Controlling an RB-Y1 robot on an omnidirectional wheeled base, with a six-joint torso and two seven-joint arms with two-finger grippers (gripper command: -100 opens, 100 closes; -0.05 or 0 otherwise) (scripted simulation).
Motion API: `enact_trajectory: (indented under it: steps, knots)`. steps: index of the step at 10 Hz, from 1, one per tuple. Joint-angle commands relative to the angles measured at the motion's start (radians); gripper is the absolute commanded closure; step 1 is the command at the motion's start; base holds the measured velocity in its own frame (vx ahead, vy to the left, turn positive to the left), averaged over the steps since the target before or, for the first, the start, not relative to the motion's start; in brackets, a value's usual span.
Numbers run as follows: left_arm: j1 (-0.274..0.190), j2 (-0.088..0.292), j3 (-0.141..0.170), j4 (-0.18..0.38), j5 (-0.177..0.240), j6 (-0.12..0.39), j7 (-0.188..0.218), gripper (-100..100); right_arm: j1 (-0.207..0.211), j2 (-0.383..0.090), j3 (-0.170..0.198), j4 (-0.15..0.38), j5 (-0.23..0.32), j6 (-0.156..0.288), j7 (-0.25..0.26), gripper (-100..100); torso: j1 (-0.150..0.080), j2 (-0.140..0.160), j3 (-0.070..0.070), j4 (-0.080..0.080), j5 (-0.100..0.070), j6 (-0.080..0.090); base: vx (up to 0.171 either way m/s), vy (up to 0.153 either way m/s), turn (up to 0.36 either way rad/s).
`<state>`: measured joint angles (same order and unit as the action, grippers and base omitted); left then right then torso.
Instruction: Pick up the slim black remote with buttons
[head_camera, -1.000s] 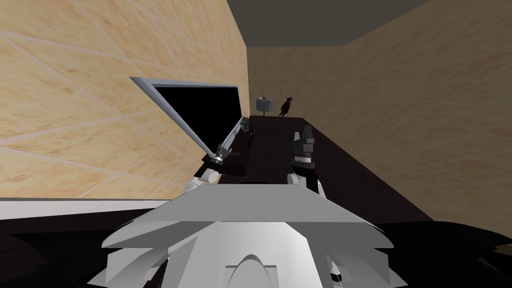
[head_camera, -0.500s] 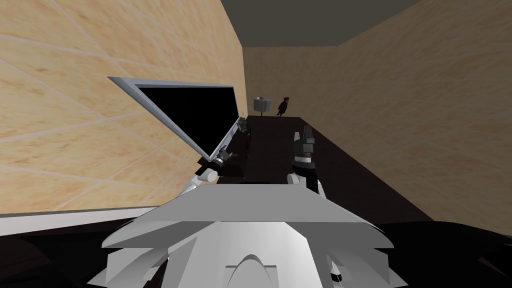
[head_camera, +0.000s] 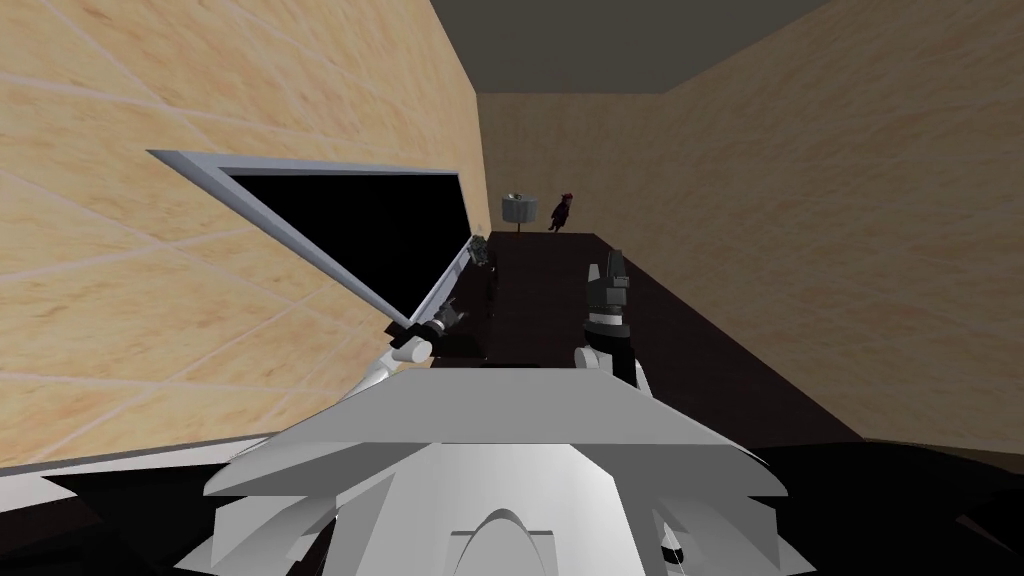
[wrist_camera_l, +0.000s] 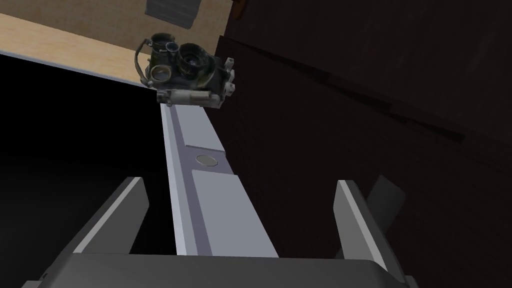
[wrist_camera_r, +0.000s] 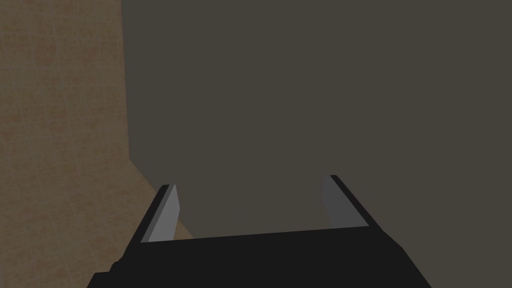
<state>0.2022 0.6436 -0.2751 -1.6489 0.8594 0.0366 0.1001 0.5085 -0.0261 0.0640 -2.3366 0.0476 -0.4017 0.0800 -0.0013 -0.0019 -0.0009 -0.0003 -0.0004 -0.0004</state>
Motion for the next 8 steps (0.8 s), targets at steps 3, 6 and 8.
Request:
enact_trajectory:
  steps: [3,6,8]
  knots:
    - [-0.025,0.056,-0.025,0.065,0.058,0.095,-0.017,-100,0.000,0.000,0.000,0.000,0.000,0.000,0.000,0,0.000,-0.001,-0.001,0.000,0.000,0.000,0.060,-0.036,-0.084]
    - [-0.041,0.086,-0.041,0.109,0.092,0.158,-0.032,-100,0.000,0.000,0.000,0.000,0.000,0.000,0.000,0,0.000,0.000,0.000,0.000,0.000,0.000,0.047,-0.026,-0.050]
    - [-0.057,0.115,-0.056,0.153,0.125,0.218,-0.048,-100,0.000,0.000,0.000,0.000,0.000,0.000,0.000,0,0.000,-0.003,-0.002,-0.001,0.000,0.000,0.090,-0.034,-0.083]
